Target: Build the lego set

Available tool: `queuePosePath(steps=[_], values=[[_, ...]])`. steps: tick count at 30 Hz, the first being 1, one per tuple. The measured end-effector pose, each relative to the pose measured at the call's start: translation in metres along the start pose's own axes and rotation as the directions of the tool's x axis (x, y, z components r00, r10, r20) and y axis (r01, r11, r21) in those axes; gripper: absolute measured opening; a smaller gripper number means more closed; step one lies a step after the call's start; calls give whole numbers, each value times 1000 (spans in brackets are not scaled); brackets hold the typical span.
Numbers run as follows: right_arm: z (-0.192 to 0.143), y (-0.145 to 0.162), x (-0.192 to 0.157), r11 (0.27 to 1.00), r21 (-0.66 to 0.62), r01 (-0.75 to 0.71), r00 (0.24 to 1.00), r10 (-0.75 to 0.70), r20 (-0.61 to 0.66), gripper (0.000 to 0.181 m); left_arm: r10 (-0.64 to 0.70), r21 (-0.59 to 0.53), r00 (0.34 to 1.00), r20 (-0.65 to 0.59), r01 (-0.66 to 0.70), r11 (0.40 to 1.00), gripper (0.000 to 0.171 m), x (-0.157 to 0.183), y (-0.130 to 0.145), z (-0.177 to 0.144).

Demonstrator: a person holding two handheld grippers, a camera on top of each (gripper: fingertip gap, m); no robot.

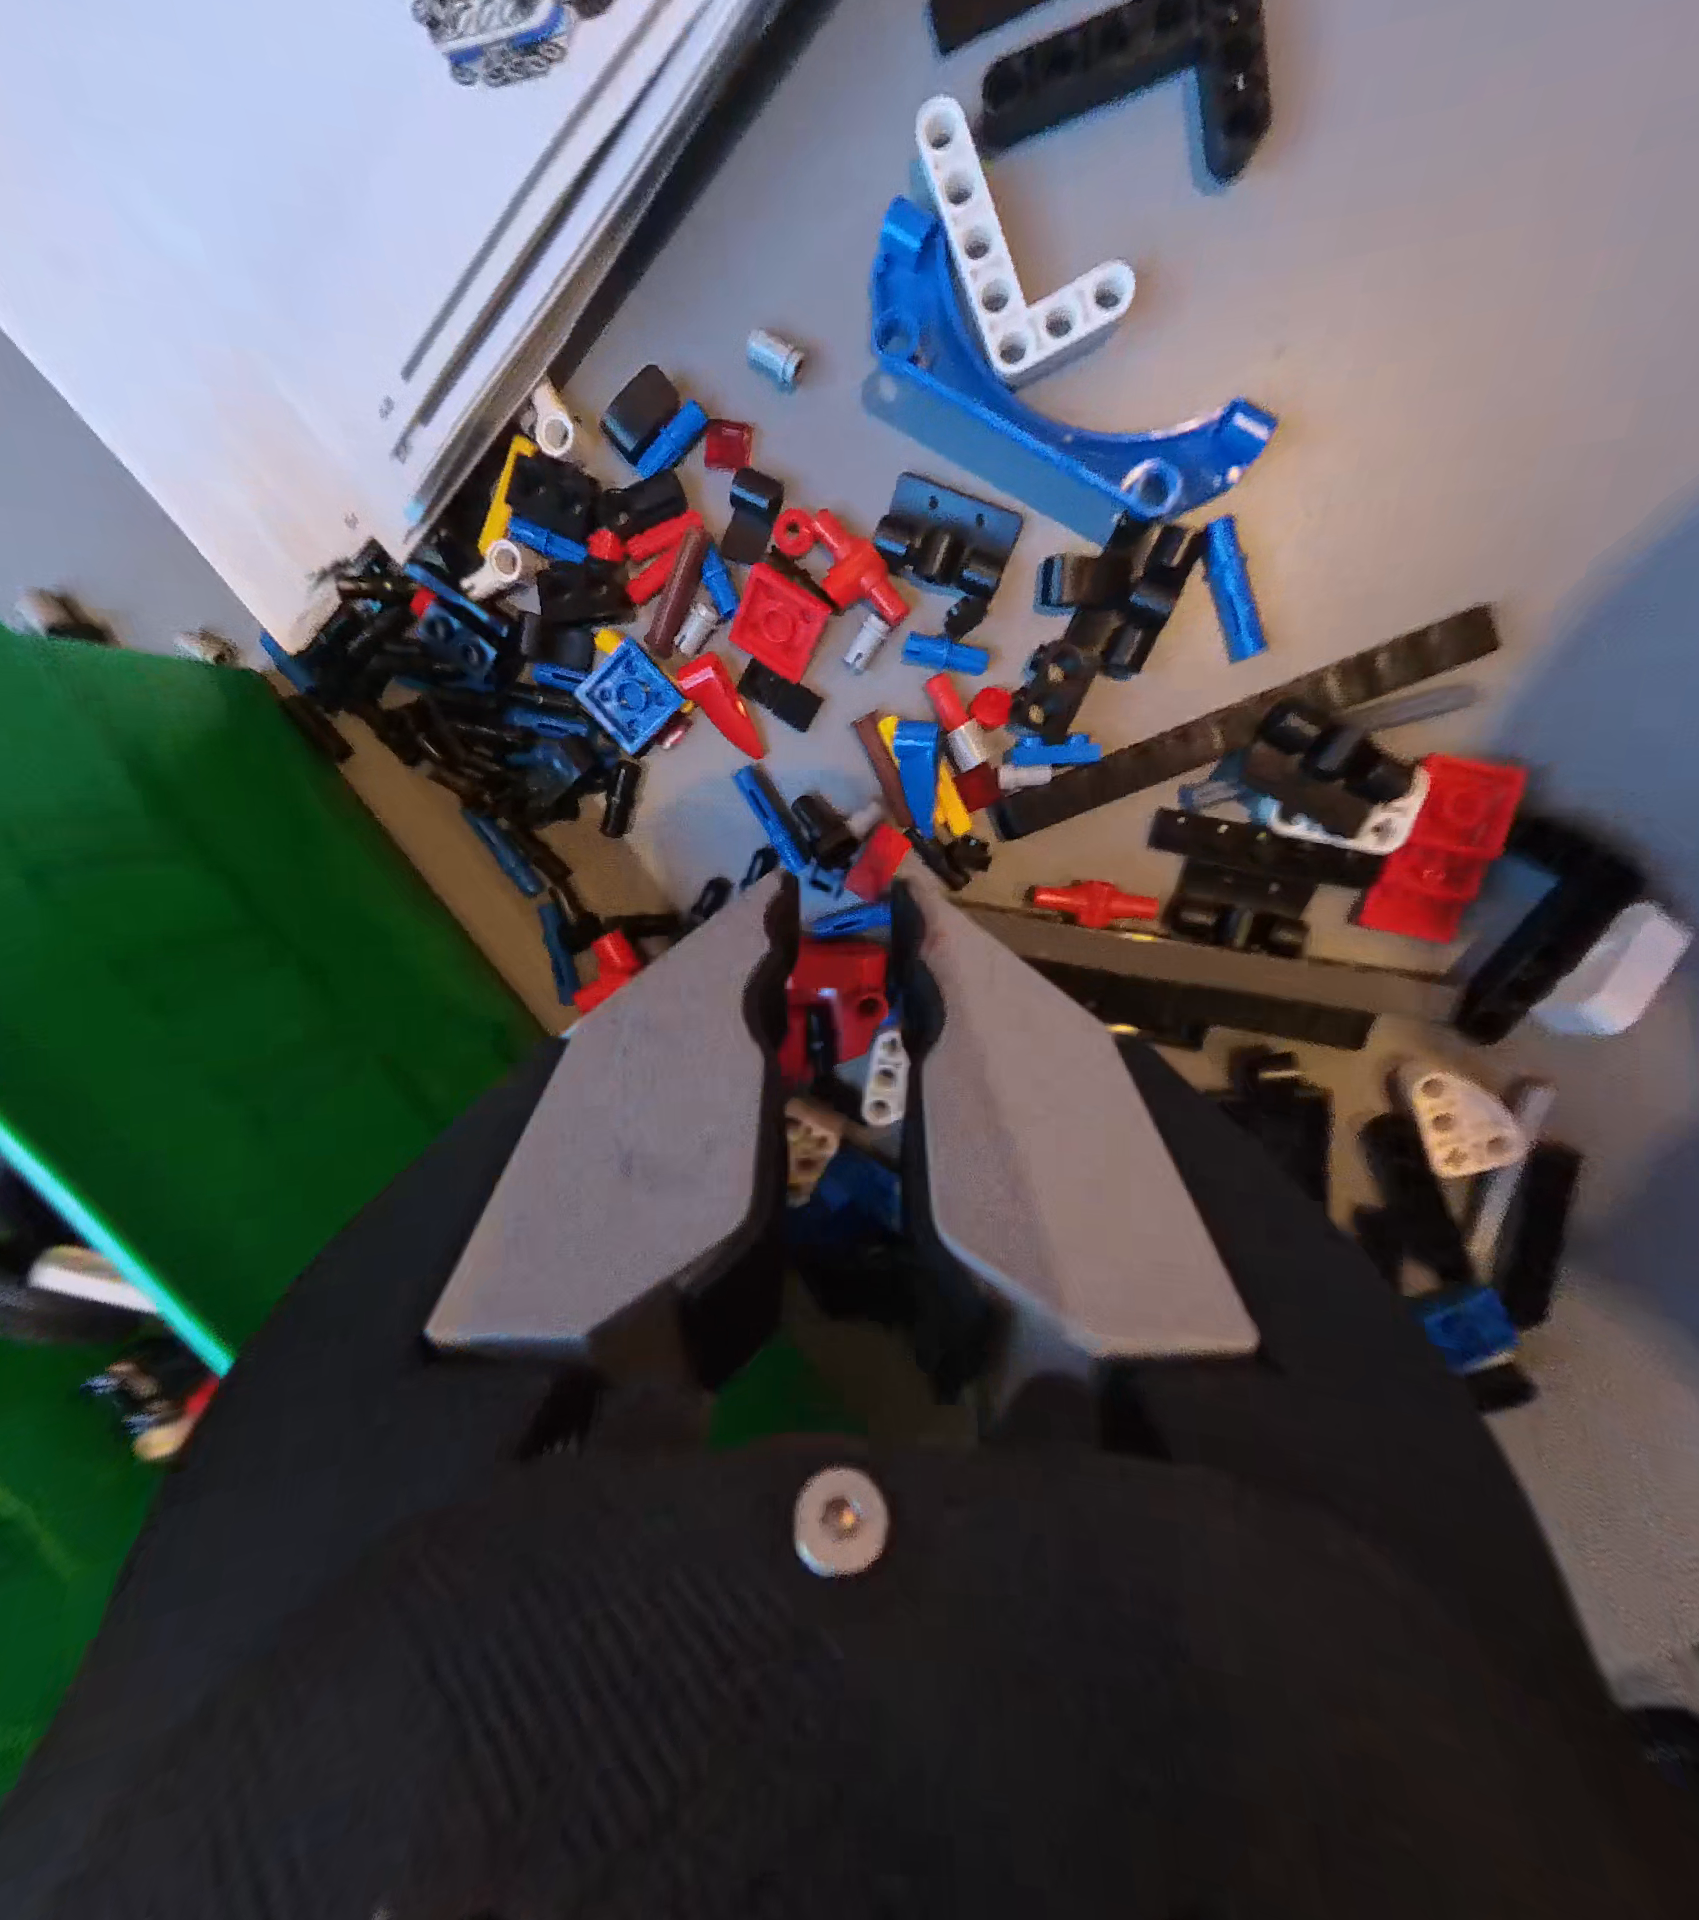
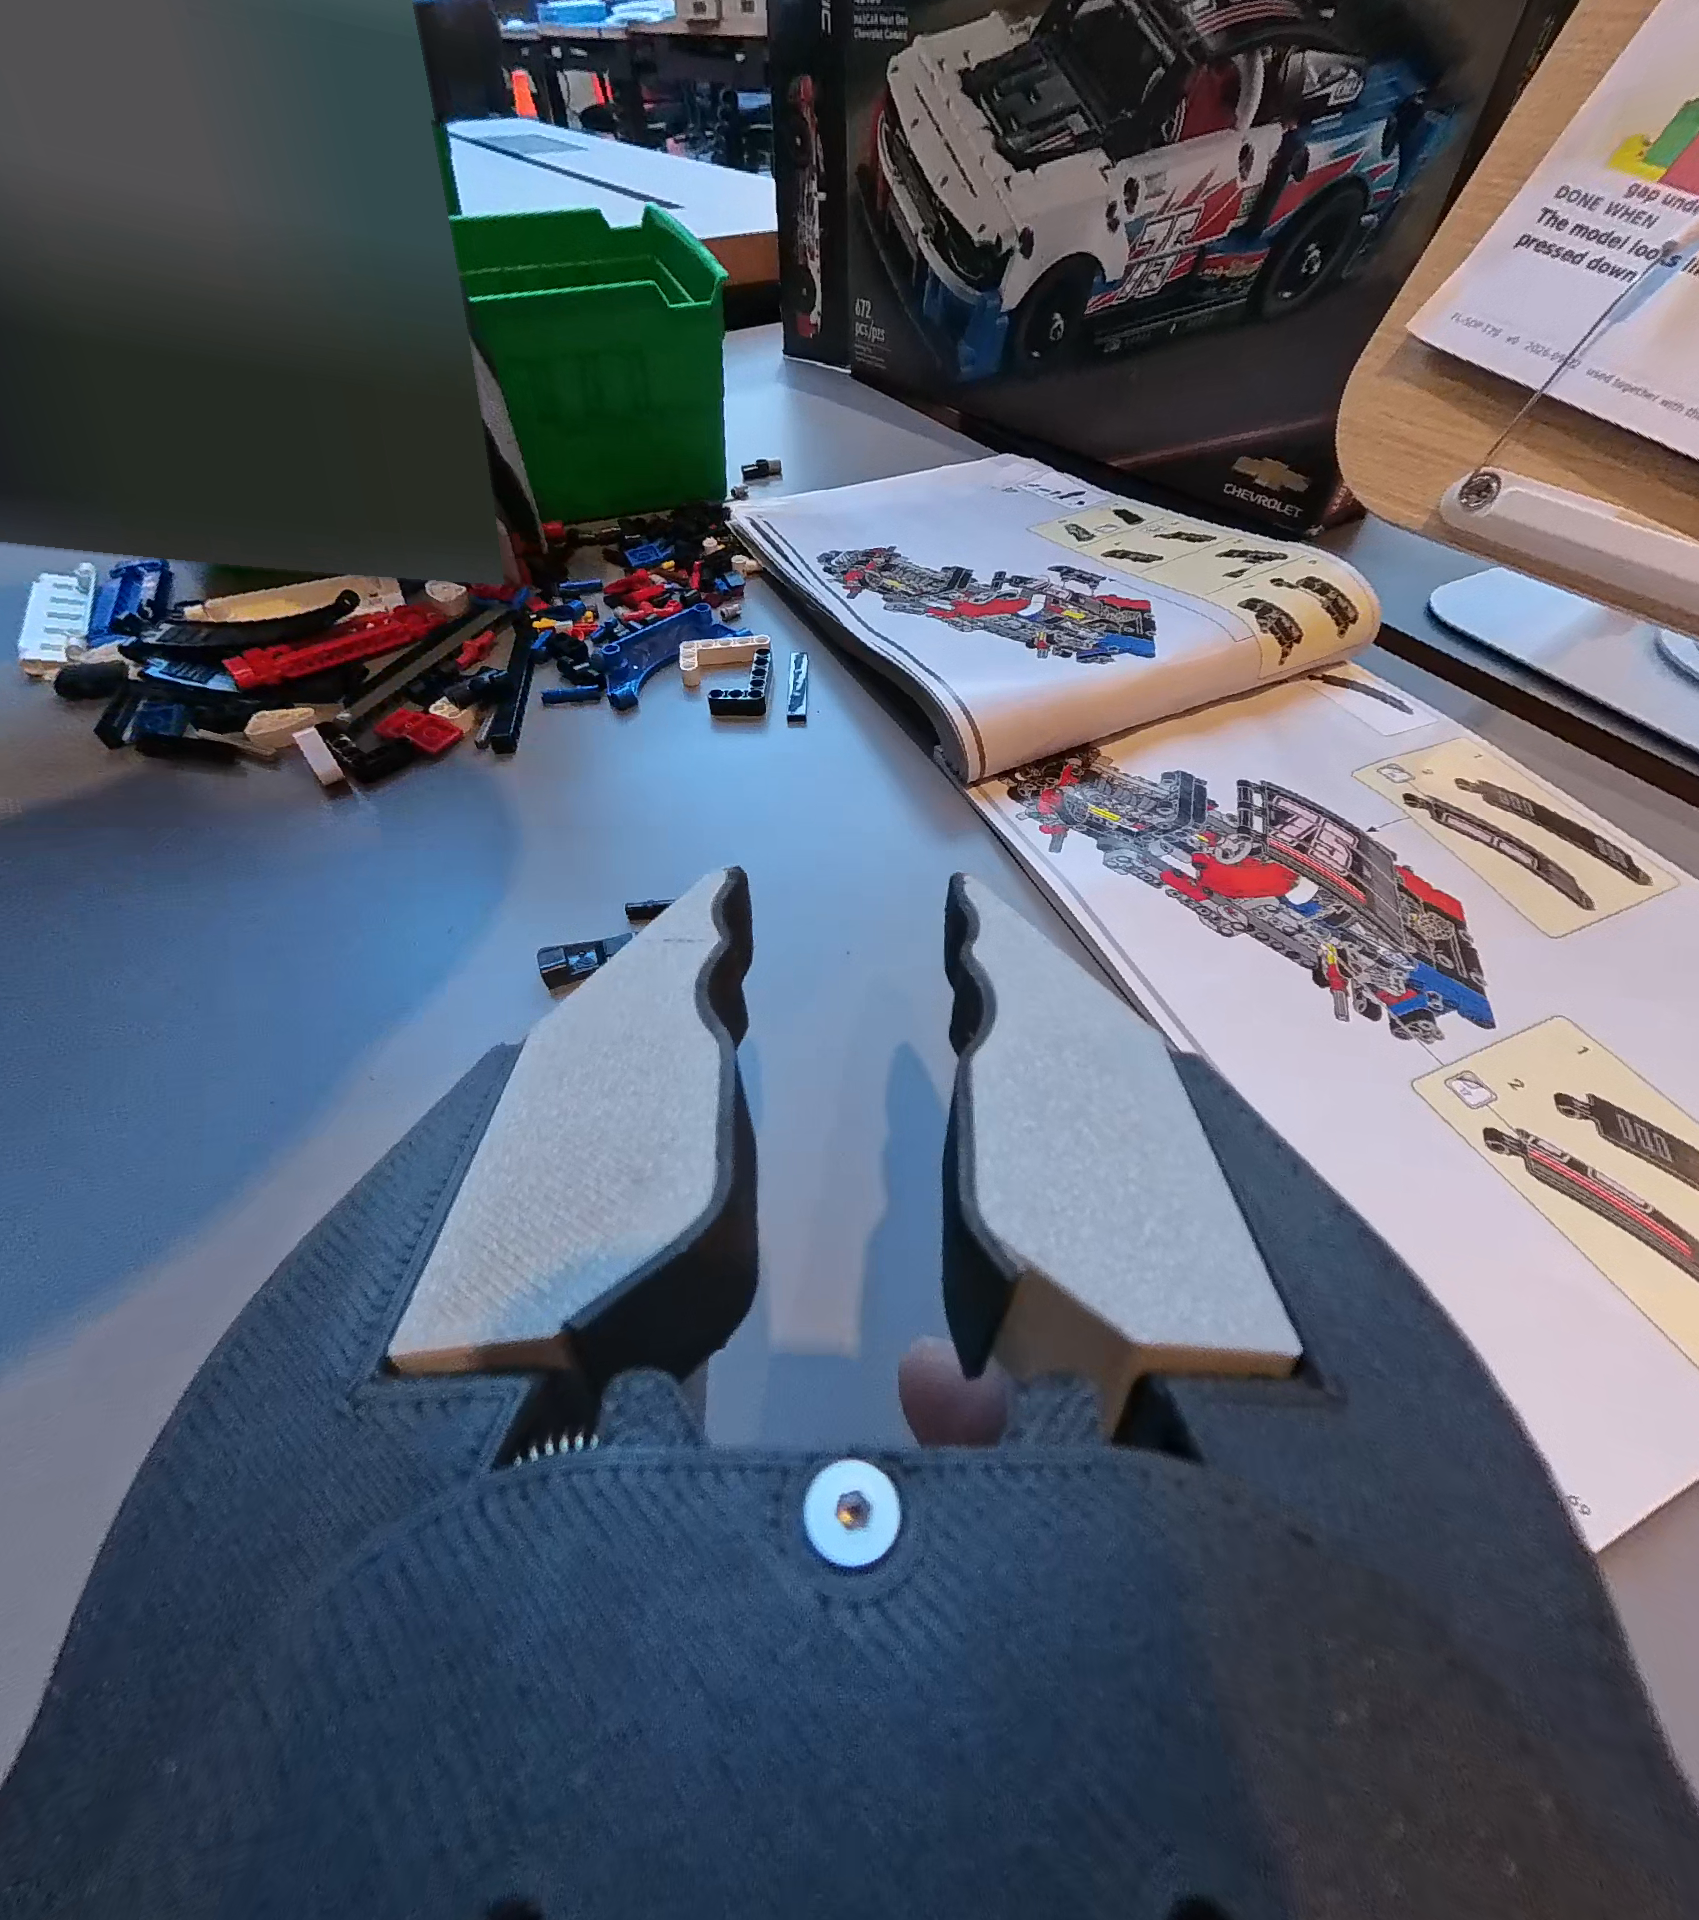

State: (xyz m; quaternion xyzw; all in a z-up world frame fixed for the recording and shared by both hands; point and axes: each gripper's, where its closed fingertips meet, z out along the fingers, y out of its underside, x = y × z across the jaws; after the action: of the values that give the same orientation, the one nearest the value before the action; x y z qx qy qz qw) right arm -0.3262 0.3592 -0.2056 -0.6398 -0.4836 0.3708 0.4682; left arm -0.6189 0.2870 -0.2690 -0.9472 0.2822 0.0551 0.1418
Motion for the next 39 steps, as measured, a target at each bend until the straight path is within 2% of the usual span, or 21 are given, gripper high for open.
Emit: queuePosePath(steps=[2,5,8,13,16,19,27,36,39], values=[[0,0,0,1000,0,1,1000,-1,2,34,143,-45,990,15,-142,989,13,-1,1,-1],[0,-1,-1,1000,2,-4,1000,4,7,34,338,-163,941,24,-330,930,14,-10,5,0],[0,0,0,1000,0,-1,1000,1,2,34,446,-237,894,43,-424,874,14,-25,3,-4],[-1,0,2,1000,4,-11,1000,11,0,33,359,-198,933,-40,-359,912,10,-18,-6,-5],[-1,0,2,1000,2,-17,1000,17,5,34,306,-258,952,1,-295,920,6,-25,-2,4],[-2,0,1,1000,4,-12,1000,12,4,33,238,-294,970,-54,-244,924,7,-20,8,11],[-2,-1,2,1000,8,-16,1000,16,4,33,253,-338,966,-58,-257,905,7,-21,15,19],[-2,0,1,1000,3,-11,1000,11,3,33,220,-317,969,-110,-244,916,7,-16,17,18],[-2,0,2,1000,4,-14,1000,14,1,33,247,-320,966,-77,-258,912,4,-19,20,10]])
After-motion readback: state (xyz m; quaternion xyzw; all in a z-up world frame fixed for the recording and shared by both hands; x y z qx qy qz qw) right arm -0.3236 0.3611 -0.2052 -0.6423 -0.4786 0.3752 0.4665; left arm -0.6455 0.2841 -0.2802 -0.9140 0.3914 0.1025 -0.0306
